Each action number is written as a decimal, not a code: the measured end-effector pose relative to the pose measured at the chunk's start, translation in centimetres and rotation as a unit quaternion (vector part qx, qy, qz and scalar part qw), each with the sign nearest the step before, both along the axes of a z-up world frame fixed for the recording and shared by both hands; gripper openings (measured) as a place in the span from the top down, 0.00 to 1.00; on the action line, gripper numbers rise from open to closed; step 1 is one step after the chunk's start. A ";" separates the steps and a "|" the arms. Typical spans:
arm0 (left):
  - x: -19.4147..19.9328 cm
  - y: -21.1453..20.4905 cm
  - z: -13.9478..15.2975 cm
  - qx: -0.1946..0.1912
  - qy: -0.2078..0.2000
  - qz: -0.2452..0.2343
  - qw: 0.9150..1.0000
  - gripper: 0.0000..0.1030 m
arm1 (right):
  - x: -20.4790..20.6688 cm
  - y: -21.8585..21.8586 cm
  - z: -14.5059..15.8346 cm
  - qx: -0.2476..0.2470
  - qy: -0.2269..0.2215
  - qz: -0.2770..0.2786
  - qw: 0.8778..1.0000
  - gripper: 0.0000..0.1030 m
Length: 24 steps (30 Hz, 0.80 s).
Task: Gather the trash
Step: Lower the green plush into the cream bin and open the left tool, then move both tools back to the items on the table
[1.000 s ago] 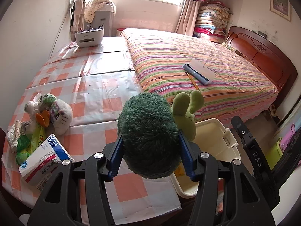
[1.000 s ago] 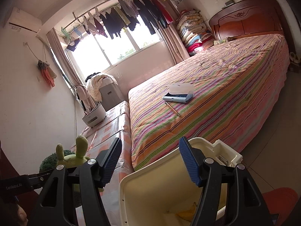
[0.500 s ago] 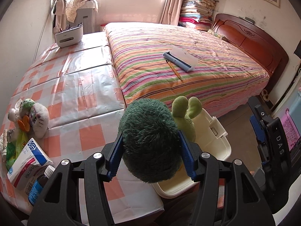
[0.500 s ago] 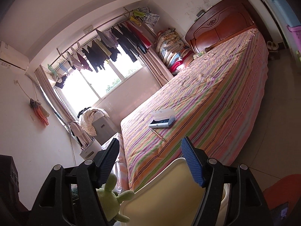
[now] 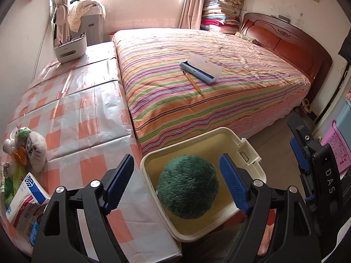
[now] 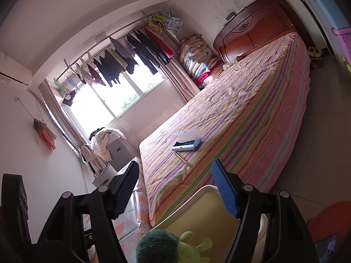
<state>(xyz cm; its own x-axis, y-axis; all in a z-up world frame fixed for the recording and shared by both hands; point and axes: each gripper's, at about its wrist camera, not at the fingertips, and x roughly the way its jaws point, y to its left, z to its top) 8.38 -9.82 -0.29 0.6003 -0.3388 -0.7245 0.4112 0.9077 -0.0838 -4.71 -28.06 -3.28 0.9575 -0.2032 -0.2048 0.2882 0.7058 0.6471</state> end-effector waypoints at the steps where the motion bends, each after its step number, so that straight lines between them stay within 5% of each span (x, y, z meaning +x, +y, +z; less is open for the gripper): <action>1: -0.1 0.2 0.2 0.003 -0.007 0.003 1.000 0.22 | 0.0 0.0 0.0 -0.002 0.000 0.001 1.000 0.35; 15: -0.6 8.7 0.8 -0.004 -0.028 0.097 0.995 0.16 | 1.8 3.1 0.5 -0.042 0.018 0.046 0.998 0.35; 24: -1.2 17.7 0.3 -0.014 -0.023 0.190 0.982 0.16 | 3.7 7.2 0.8 -0.084 0.038 0.100 0.991 0.29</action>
<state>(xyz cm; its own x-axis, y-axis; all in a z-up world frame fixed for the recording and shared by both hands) 7.20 7.85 0.03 0.7183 -0.1038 -0.6880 0.0482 0.9939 -0.0995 -0.99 -20.90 -2.47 0.9650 -0.0486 -0.2576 0.1755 0.8498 0.4970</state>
